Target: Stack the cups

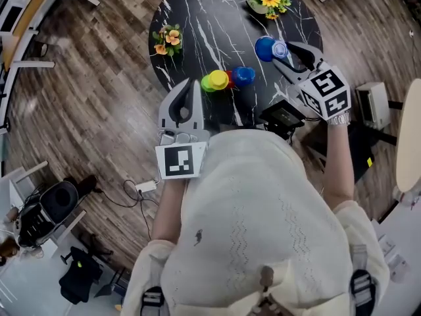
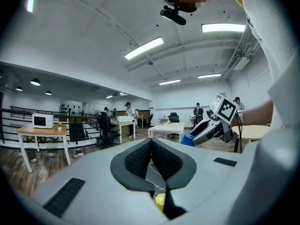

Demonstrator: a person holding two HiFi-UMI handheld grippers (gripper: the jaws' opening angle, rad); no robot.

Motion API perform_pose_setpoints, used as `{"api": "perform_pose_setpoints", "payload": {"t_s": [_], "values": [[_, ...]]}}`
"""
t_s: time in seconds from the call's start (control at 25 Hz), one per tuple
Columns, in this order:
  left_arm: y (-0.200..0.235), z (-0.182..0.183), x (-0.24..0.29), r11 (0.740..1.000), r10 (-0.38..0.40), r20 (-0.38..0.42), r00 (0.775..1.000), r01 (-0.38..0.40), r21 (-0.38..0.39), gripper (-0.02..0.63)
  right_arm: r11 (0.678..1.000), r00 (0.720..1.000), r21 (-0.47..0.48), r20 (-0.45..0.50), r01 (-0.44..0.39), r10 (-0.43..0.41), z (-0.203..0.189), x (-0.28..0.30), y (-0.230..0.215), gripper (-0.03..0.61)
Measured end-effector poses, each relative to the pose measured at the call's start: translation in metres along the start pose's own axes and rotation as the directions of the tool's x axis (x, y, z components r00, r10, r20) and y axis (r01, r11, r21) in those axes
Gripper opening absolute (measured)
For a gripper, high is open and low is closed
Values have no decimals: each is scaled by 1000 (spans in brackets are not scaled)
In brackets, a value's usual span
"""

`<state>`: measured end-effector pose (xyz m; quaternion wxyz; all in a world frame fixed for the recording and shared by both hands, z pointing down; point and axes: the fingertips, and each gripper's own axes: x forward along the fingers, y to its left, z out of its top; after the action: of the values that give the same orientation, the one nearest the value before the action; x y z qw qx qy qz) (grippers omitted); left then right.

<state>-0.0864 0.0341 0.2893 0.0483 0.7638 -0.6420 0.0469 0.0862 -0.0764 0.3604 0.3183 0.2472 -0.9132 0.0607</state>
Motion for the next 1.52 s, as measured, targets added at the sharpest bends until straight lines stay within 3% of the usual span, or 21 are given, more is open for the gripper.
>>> {"api": "perform_pose_setpoints", "payload": {"t_s": [0.56,0.92,1.52], "values": [[16,-13,-4,998,50,-30,998,-51,-23,21,983,984,-81,-83,-163,157,0,37,39,216],[19,-18,-9,996,78,-36,996,-79,-33,21,952,951,-114,-158,-284,265,-9,58,66,216],[31,-36,-15,990,127,-86,988,-133,-57,21,906,890,-131,-284,-403,355,-38,96,98,218]]}}
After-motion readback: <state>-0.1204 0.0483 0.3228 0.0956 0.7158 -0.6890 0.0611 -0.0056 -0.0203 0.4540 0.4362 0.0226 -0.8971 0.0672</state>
